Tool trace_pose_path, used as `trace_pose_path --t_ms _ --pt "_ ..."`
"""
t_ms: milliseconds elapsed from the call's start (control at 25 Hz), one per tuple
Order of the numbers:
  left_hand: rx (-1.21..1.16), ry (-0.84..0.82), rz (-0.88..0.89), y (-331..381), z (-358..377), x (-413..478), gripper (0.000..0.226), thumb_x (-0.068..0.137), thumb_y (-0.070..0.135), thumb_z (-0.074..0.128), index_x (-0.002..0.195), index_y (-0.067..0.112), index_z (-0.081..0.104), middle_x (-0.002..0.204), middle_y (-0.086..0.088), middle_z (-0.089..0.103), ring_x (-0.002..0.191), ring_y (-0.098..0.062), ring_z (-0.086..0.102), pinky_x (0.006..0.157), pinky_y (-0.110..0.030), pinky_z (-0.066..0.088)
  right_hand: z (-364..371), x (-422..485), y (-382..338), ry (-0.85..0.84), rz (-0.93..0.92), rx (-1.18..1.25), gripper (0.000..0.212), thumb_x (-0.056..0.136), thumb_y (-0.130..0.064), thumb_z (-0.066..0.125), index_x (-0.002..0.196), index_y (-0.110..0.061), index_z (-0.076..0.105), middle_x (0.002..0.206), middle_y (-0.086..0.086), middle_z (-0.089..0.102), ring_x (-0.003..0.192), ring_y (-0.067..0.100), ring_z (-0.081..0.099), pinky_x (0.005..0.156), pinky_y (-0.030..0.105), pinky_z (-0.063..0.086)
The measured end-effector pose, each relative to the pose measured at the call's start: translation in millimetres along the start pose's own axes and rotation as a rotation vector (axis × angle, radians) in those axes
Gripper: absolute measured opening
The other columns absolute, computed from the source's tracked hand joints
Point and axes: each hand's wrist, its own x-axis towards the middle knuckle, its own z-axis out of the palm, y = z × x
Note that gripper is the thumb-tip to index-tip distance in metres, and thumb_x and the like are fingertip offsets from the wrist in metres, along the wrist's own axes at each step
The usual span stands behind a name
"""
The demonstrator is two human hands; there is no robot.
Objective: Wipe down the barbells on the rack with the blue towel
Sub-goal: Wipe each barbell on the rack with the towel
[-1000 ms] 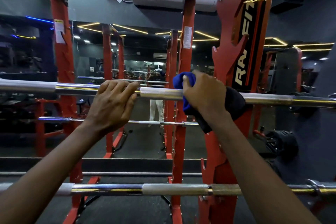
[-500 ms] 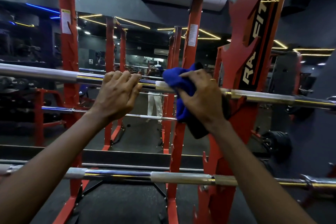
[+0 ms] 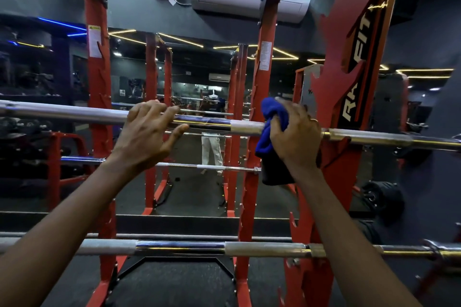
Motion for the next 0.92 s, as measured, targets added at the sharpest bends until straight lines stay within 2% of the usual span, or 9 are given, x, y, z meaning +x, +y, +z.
trace_pose_path --t_ms 160,240,320,400,520,600,720,800,920 --pt "-0.025 -0.009 0.017 -5 0 -5 0.053 0.102 0.052 0.033 0.136 0.016 0.053 0.130 -0.007 0.057 0.135 -0.029 0.043 0.114 -0.048 0.022 20 -19 -56 -0.108 -0.208 -0.057 0.055 0.100 -0.062 0.035 0.131 -0.024 0.060 0.126 0.001 0.064 0.116 0.030 0.056 0.108 0.049 0.036" --pt "-0.053 -0.029 0.035 -2 -2 -5 0.054 0.103 0.052 0.029 0.137 0.016 0.052 0.129 -0.007 0.058 0.132 -0.028 0.044 0.113 -0.047 0.025 22 -18 -65 -0.131 -0.309 -0.054 0.051 0.102 -0.056 0.035 0.135 -0.024 0.057 0.128 0.000 0.064 0.116 0.031 0.056 0.108 0.048 0.035" --pt "-0.051 -0.033 0.035 -13 -10 -8 0.057 0.104 0.052 0.025 0.138 0.016 0.051 0.129 -0.008 0.057 0.129 -0.027 0.046 0.110 -0.046 0.027 16 -12 -52 -0.137 -0.365 -0.043 0.046 0.100 -0.046 0.041 0.136 -0.022 0.057 0.124 0.002 0.066 0.108 0.030 0.061 0.103 0.047 0.040" --pt "-0.039 -0.018 -0.031 -41 -18 -12 0.054 0.104 0.051 0.023 0.138 0.019 0.052 0.129 -0.008 0.057 0.127 -0.027 0.046 0.108 -0.046 0.027 10 -2 -31 -0.113 -0.238 -0.015 0.043 0.098 -0.041 0.044 0.134 -0.021 0.059 0.115 0.005 0.068 0.100 0.030 0.063 0.097 0.046 0.046" --pt "-0.073 0.005 -0.063 -79 -23 -22 0.048 0.105 0.048 0.024 0.131 0.024 0.056 0.113 -0.005 0.061 0.117 -0.028 0.051 0.102 -0.046 0.030 18 -1 -34 0.075 0.022 0.018 0.037 0.094 -0.032 0.048 0.126 -0.023 0.063 0.113 0.003 0.071 0.098 0.028 0.066 0.093 0.046 0.051" --pt "-0.079 0.020 -0.056 -82 -20 -25 0.047 0.104 0.047 0.026 0.132 0.025 0.057 0.106 -0.001 0.059 0.115 -0.027 0.051 0.100 -0.046 0.030 36 -10 -69 0.122 0.015 0.045 0.031 0.094 -0.031 0.053 0.120 -0.026 0.067 0.113 0.000 0.071 0.098 0.027 0.066 0.094 0.049 0.049" --pt "-0.069 0.004 -0.077 -78 -19 -27 0.049 0.102 0.054 0.029 0.130 0.025 0.057 0.101 -0.002 0.056 0.107 -0.027 0.051 0.097 -0.046 0.029 53 -29 -110 -0.019 -0.227 0.057 0.039 0.097 -0.045 0.054 0.131 -0.028 0.062 0.129 -0.005 0.064 0.113 0.024 0.060 0.104 0.049 0.040" --pt "-0.030 -0.016 -0.053 -80 -21 -28 0.054 0.099 0.063 0.030 0.125 0.023 0.057 0.097 -0.004 0.054 0.096 -0.027 0.050 0.092 -0.046 0.031 52 -33 -91 -0.058 -0.387 -0.034 0.047 0.099 -0.047 0.052 0.142 -0.028 0.055 0.143 -0.005 0.056 0.125 0.026 0.055 0.110 0.048 0.035" --pt "0.008 -0.042 -0.042 -79 -23 -27 0.063 0.094 0.073 0.030 0.119 0.021 0.055 0.096 -0.007 0.053 0.092 -0.028 0.049 0.088 -0.046 0.032 41 -40 -38 0.037 -0.323 -0.096 0.051 0.105 -0.045 0.044 0.151 -0.024 0.045 0.156 0.000 0.045 0.142 0.028 0.044 0.119 0.051 0.027"
